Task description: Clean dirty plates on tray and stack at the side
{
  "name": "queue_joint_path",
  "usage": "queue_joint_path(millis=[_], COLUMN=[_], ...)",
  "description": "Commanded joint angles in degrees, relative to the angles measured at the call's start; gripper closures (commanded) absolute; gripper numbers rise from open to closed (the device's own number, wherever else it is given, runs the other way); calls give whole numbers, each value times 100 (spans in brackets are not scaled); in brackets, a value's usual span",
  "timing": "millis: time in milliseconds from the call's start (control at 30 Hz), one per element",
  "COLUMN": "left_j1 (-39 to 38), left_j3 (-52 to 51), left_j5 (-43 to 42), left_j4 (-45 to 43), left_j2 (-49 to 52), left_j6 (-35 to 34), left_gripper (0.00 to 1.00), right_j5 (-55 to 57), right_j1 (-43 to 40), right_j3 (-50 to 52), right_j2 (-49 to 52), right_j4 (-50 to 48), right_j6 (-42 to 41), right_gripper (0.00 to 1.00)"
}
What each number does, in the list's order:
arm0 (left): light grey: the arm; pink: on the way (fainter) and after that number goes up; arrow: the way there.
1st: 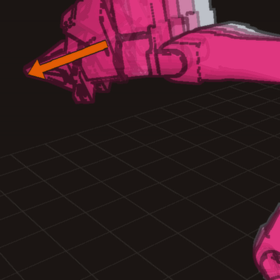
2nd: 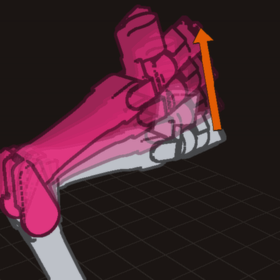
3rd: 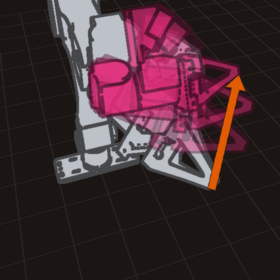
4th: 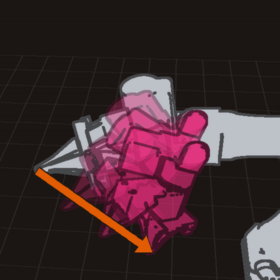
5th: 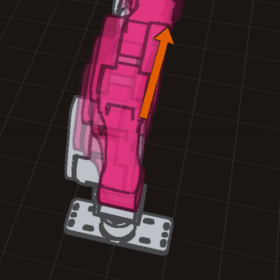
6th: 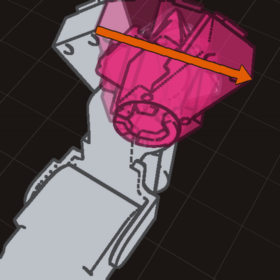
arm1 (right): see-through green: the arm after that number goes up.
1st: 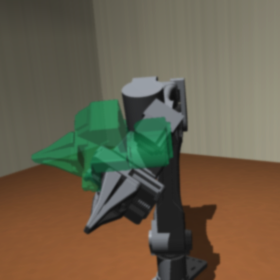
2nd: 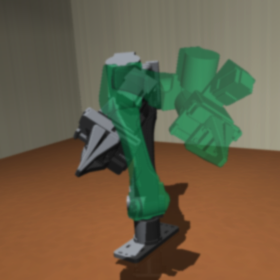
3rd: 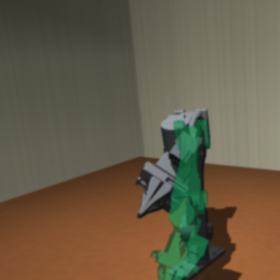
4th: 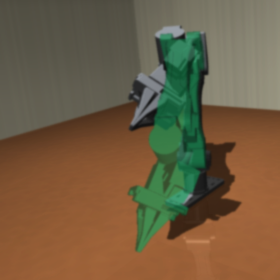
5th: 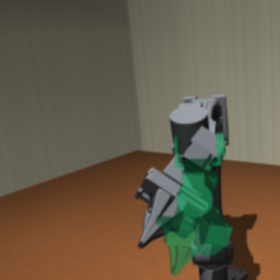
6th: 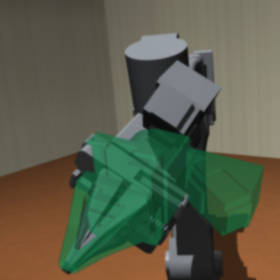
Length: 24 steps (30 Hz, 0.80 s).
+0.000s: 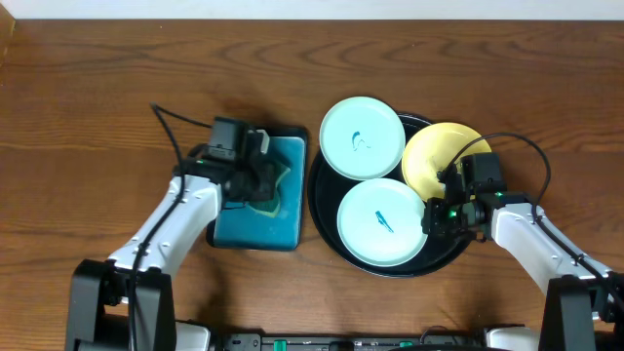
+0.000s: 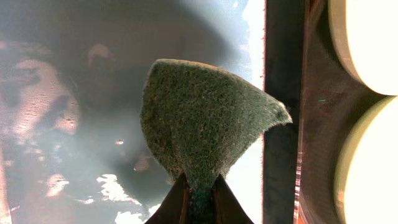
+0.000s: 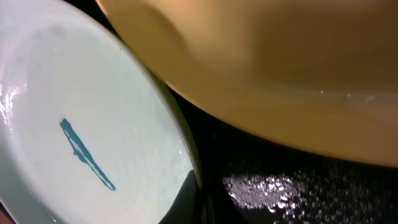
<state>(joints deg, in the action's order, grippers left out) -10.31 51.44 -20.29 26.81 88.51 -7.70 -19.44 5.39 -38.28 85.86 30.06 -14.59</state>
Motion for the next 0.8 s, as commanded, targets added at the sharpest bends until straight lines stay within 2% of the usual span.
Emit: queue_joint_path(millis=[0, 133, 167, 333, 500, 767], left_j1=[356, 732, 892, 1235, 1414, 1543], left_j3=[-9, -9, -9, -9, -9, -9], left_j5=[-1115, -1974, -2549, -3934, -4474, -4723], left_j4=[-20, -146, -258, -518, -535, -776], left_j2=[-46, -55, -55, -55, -55, -55], left_j6=[-11, 70, 251, 713, 1084, 1115], left_gripper=[92, 93, 93, 92, 93, 92], right_j5=[57, 57, 55, 55, 55, 52], right_j1=[35, 35, 35, 35, 35, 35], right_j3=[26, 26, 26, 26, 26, 26], right_j2=[52, 52, 52, 52, 52, 52], right_j4=[-55, -52, -52, -52, -48, -35], right_j6=[50, 50, 50, 50, 48, 48], right_gripper=[99, 99, 99, 99, 99, 99])
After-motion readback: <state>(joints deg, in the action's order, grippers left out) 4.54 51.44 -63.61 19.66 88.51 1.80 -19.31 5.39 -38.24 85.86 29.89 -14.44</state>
